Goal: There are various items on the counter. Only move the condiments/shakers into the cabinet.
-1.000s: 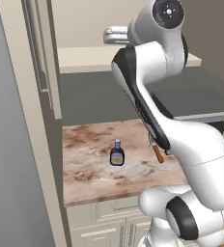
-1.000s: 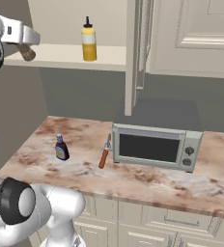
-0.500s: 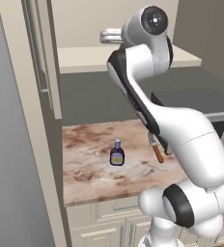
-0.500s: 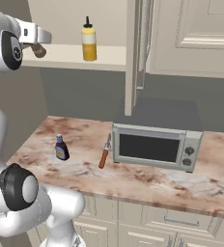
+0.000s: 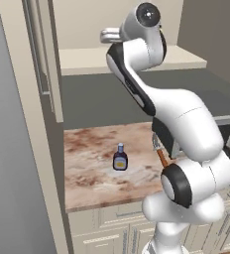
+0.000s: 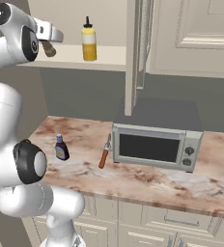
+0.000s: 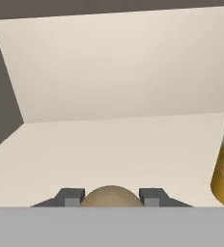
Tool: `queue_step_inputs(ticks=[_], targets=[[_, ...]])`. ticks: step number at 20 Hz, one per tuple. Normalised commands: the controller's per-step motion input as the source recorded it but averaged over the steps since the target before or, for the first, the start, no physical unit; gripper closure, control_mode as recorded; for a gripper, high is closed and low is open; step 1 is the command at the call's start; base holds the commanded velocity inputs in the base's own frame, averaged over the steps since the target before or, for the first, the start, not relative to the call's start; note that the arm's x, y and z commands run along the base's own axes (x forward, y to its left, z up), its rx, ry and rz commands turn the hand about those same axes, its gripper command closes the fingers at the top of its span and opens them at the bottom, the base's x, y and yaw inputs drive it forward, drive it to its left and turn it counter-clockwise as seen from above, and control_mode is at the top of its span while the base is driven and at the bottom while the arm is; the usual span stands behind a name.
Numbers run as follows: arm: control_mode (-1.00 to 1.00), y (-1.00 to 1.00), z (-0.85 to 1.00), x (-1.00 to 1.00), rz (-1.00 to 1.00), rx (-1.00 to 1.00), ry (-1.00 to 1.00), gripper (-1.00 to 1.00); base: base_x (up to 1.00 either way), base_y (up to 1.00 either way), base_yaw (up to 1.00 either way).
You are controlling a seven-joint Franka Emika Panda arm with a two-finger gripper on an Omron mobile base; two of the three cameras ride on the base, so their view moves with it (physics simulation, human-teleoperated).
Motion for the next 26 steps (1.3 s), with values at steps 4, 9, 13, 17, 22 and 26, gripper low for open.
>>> queue_step_inputs(ticks=[4,9,13,17,22,26], targets=[[-1.00,0.00,-0.03,0.53,0.00,-0.03,0.08,1.00,0.00,0.00,0.00],[-1.00,0.00,-0.19,0.41,0.00,-0.09,0.07,1.00,0.00,0.00,0.00],[-1.00,0.00,-0.46,0.15,0.00,-0.17,0.08,1.00,0.00,0.00,0.00],[-1.00,0.00,-0.29,0.12,0.00,-0.06,0.04,1.00,0.00,0.00,0.00],[-1.00,0.00,-0.03,0.13,0.00,0.00,0.05,1.00,0.00,0.00,0.00],[-1.00,0.00,0.00,0.09,0.00,0.00,0.03,1.00,0.00,0.00,0.00]])
